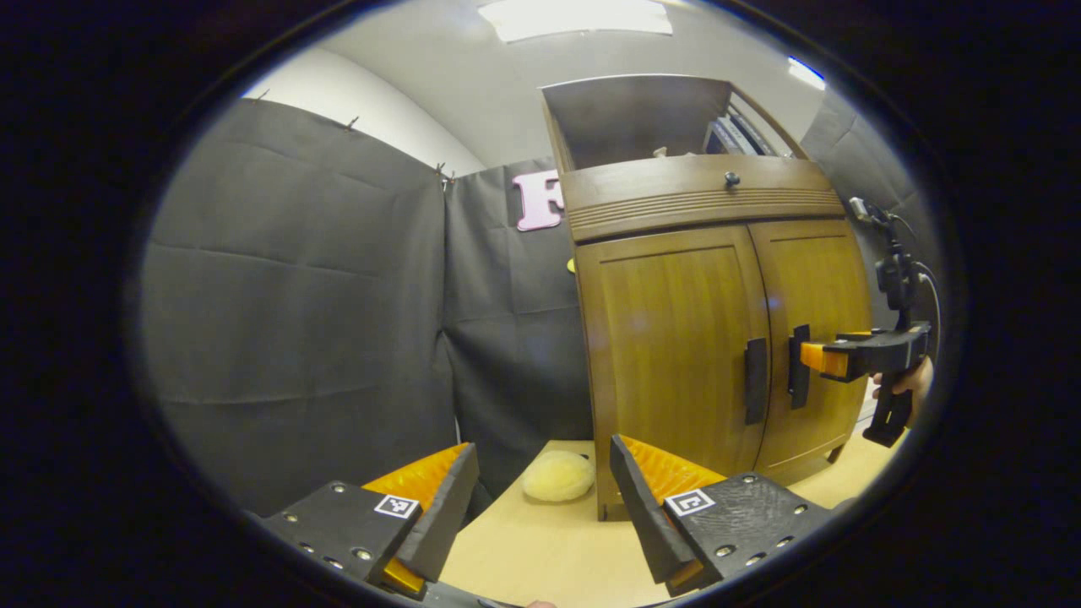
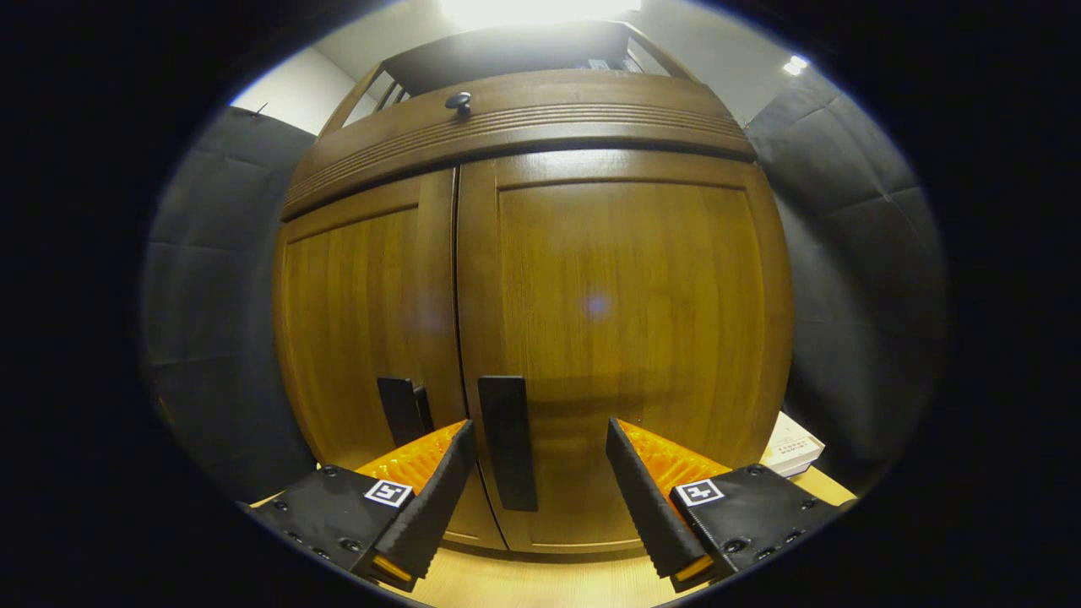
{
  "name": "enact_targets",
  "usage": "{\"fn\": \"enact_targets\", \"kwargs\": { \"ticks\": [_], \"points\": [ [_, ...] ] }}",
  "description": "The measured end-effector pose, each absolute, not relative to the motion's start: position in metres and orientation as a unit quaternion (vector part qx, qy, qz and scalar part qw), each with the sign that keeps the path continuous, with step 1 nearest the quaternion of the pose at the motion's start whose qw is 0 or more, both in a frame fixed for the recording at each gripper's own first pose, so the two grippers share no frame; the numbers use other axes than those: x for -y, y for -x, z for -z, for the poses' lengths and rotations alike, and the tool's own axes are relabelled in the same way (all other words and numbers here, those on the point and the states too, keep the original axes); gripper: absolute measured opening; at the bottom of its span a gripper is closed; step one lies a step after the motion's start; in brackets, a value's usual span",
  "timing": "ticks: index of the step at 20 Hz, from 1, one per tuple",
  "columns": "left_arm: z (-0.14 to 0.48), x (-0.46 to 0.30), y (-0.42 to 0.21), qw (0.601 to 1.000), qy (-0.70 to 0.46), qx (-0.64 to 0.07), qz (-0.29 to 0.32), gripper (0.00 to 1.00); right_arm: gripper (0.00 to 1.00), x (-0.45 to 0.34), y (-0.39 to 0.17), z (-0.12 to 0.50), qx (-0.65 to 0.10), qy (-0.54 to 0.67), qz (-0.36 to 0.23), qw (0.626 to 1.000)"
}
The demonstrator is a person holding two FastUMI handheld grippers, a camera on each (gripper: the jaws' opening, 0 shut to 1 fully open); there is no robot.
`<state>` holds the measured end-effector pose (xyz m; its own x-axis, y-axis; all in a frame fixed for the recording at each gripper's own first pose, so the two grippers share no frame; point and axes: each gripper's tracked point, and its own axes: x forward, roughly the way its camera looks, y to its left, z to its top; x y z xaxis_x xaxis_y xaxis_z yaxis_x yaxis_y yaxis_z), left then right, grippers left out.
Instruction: Open the right door of the double-door shoe cabinet with the right hand, and open the left door with the left hand.
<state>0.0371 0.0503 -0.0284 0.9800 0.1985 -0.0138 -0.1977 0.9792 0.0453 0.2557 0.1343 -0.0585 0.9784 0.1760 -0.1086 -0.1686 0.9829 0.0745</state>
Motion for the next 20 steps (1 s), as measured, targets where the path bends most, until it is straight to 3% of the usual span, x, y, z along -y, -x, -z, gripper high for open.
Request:
{"fn": "enact_targets", "kwargs": {
  "ticks": [3, 5, 6, 8, 11, 13, 15, 19, 20],
  "points": [
    [0.028, -0.051, -0.038, 0.994, -0.023, -0.011, -0.103, 0.92, 0.94, -0.142, -0.268, 0.066, -0.069, -0.03, -0.089, 0.993],
    [0.03, -0.05, -0.038, 0.994, -0.024, -0.013, -0.105, 0.92, 0.85, -0.148, -0.274, 0.073, -0.077, -0.028, -0.091, 0.992],
    [0.03, -0.05, -0.039, 0.994, -0.024, -0.014, -0.105, 0.92, 0.88, -0.151, -0.278, 0.078, -0.082, -0.029, -0.094, 0.992],
    [0.027, -0.049, -0.038, 0.994, -0.023, -0.016, -0.106, 0.92, 0.78, -0.158, -0.281, 0.084, -0.093, -0.03, -0.101, 0.99],
    [0.023, -0.049, -0.037, 0.994, -0.022, -0.019, -0.108, 0.92, 0.77, -0.163, -0.287, 0.088, -0.098, -0.032, -0.101, 0.989],
    [0.029, -0.051, -0.04, 0.993, -0.021, -0.02, -0.112, 0.92, 0.34, -0.163, -0.288, 0.087, -0.094, -0.036, -0.095, 0.99],
    [0.028, -0.052, -0.04, 0.993, -0.018, -0.023, -0.113, 0.92, 0.4, -0.164, -0.29, 0.092, -0.1, -0.031, -0.091, 0.99],
    [0.026, -0.053, -0.041, 0.993, -0.015, -0.023, -0.113, 0.92, 0.14, -0.164, -0.288, 0.091, -0.102, -0.024, -0.086, 0.991],
    [0.024, -0.052, -0.039, 0.993, -0.016, -0.022, -0.112, 0.92, 0.14, -0.163, -0.287, 0.09, -0.103, -0.026, -0.088, 0.99]
  ]
}}
